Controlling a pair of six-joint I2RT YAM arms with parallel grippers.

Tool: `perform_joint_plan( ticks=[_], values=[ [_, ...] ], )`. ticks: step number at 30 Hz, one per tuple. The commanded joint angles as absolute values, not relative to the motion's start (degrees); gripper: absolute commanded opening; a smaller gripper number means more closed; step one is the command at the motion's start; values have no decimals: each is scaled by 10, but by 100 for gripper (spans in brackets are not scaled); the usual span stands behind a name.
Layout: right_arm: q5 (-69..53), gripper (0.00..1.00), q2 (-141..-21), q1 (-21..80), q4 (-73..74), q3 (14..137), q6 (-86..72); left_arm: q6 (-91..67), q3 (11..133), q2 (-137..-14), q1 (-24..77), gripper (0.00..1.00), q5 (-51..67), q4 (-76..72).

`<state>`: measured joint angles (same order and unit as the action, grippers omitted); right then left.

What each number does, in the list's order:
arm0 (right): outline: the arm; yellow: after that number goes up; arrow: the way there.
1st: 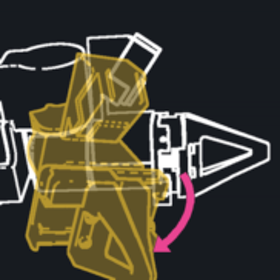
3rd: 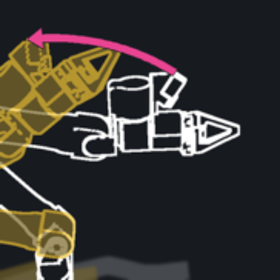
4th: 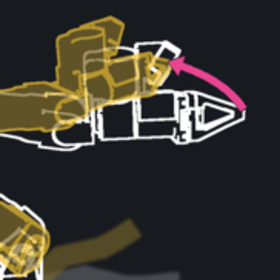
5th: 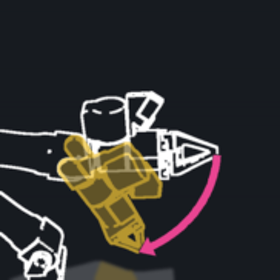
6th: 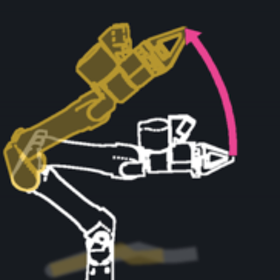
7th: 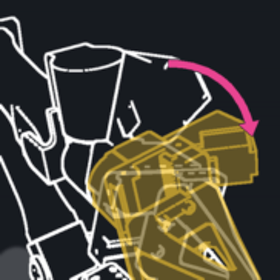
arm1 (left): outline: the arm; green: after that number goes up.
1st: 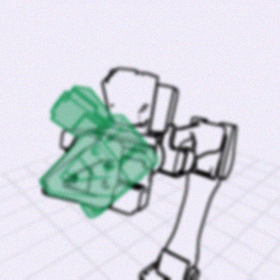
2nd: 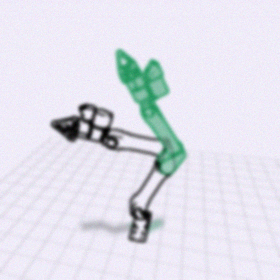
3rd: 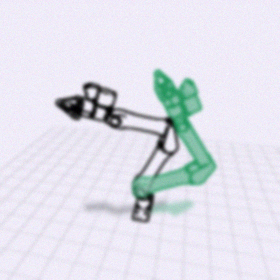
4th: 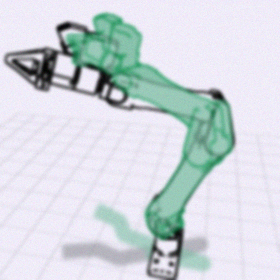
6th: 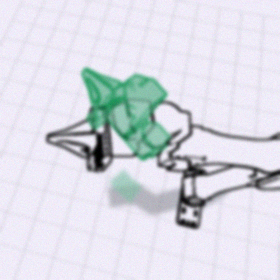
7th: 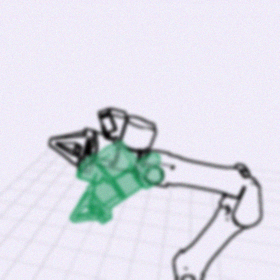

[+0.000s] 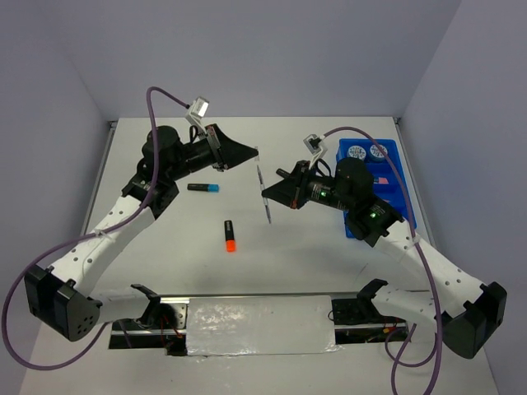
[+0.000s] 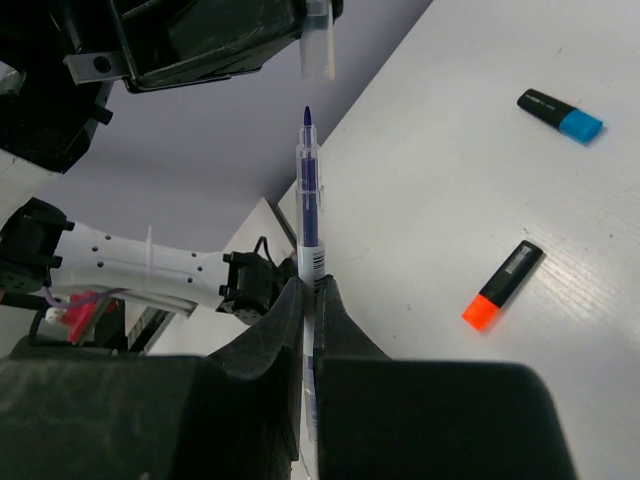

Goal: Sort the stationery into containers
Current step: Close the pen cap on the pen.

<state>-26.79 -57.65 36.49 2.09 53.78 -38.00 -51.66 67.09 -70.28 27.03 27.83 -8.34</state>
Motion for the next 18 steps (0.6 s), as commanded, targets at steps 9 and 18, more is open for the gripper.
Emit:
perform_joint_plan(
  ticks=[9,18],
  values=[
    [-228,0,-560,377,9,571,-347,-540,664,-679,267,0,323,-167],
    [-230,0,-550,380,15,578,-342,-543,657,-686,267,0,324,-173]
  ],
)
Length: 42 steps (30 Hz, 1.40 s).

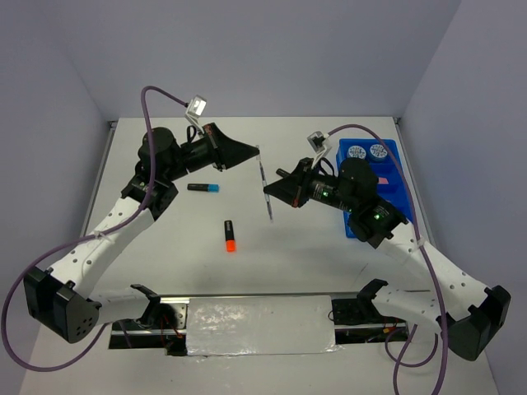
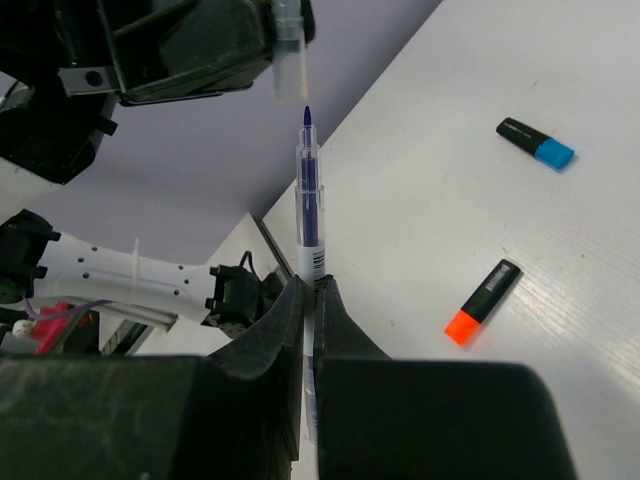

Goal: Sort the stationery into containers
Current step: Close the pen cap on the pen.

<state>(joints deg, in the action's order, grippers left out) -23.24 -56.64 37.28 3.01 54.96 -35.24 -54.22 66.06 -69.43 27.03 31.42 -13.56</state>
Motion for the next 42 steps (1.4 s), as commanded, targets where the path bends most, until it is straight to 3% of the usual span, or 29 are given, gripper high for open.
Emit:
perform_joint_plan(
  ticks=[1,28,42],
  values=[
    [-232,0,-549,380,15,578,-343,-544,657,-686,267,0,325,-174],
    [-196,0,-579,381,2,613,-340,-570,653,-704,268,0,353,-202],
    [-187,0,-653,375,-45,714,-259,-521,643,-684,274,0,369,-149]
  ],
)
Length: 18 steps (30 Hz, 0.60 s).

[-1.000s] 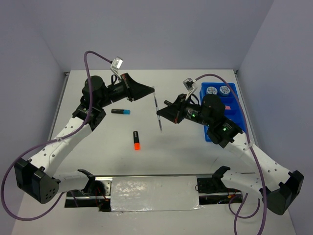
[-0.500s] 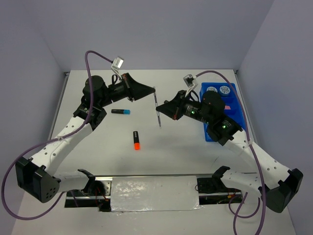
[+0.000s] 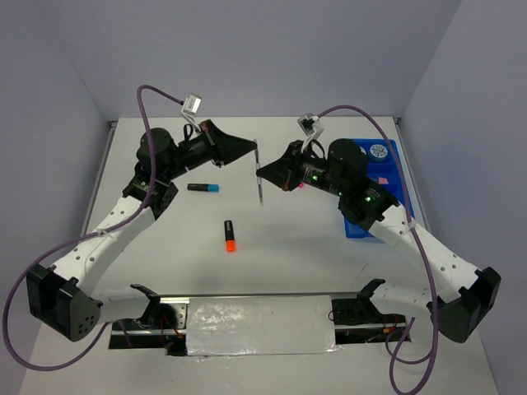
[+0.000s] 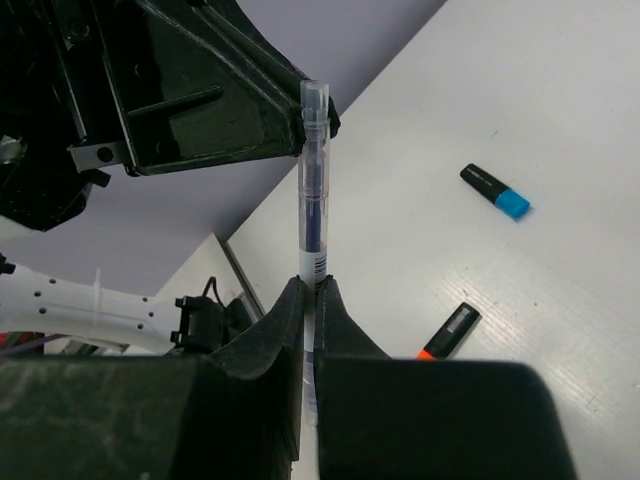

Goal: Sort the stationery into containers
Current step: Close the pen cap on the pen.

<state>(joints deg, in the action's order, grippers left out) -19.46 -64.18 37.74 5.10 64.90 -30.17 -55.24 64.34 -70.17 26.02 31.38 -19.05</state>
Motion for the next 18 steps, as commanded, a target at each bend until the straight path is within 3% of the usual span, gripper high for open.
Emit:
perform_joint_plan(
  ticks=[1,3,5,6,7,13,15,18],
  values=[
    [-202,0,-656,376,-46,716,-249,-512,651,-682,274,3,368,-135],
    [-241,0,-656,378,-49,713,-235,-490,670,-679,274,12,354,-92],
    [-248,0,-648,377,-47,697,-220,-456,701,-676,274,29,345,-68],
    [-245,0,-645,378,-44,690,-215,-447,719,-677,274,44,341,-50],
    [-245,0,-641,377,-35,689,-215,-433,725,-678,274,48,341,-44],
    [-257,0,-635,378,-25,690,-228,-442,731,-691,274,49,358,-71],
    [-259,0,-635,379,-22,692,-229,-453,728,-694,274,38,362,-90],
    [-262,0,-632,379,-25,694,-236,-461,724,-699,274,32,371,-107]
  ],
)
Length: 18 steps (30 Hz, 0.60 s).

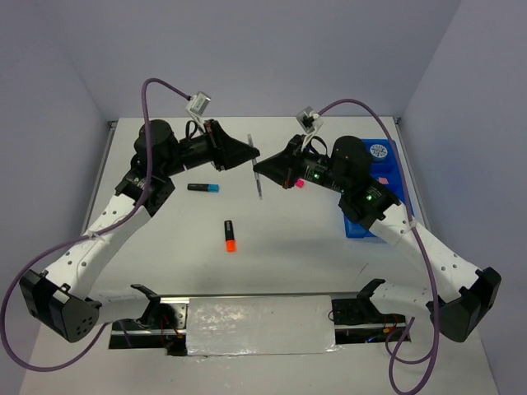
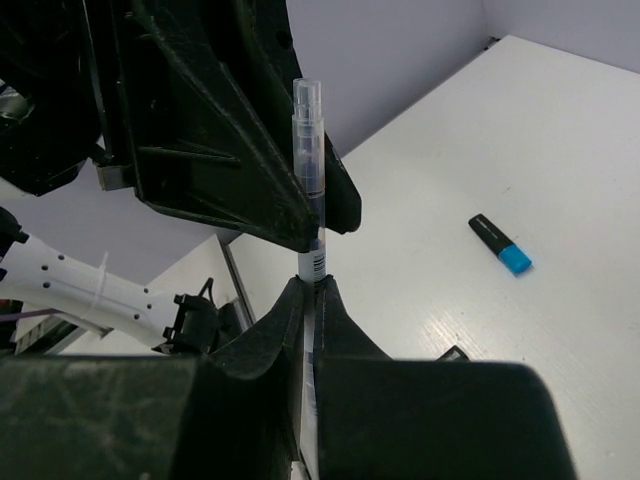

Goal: Sort the stationery into containers
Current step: Close the pen cap on the pen.

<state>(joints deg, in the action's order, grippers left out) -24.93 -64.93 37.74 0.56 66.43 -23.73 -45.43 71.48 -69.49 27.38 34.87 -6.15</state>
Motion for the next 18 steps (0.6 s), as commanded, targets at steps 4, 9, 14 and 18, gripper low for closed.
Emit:
perform_joint_plan(
  ticks=[4,9,14,18],
  values=[
    [-280,0,-639,378,-24,712,-248,-465,724,-705,273,11,384,-113],
    [-329,29,-654,374,-40,715,-261,-463,740,-703,274,0,405,-115],
    [-381,43,-673,370,-61,703,-279,-463,771,-706,273,0,448,-123],
    [-383,28,-671,369,-74,698,-286,-477,773,-705,274,0,461,-144]
  ],
)
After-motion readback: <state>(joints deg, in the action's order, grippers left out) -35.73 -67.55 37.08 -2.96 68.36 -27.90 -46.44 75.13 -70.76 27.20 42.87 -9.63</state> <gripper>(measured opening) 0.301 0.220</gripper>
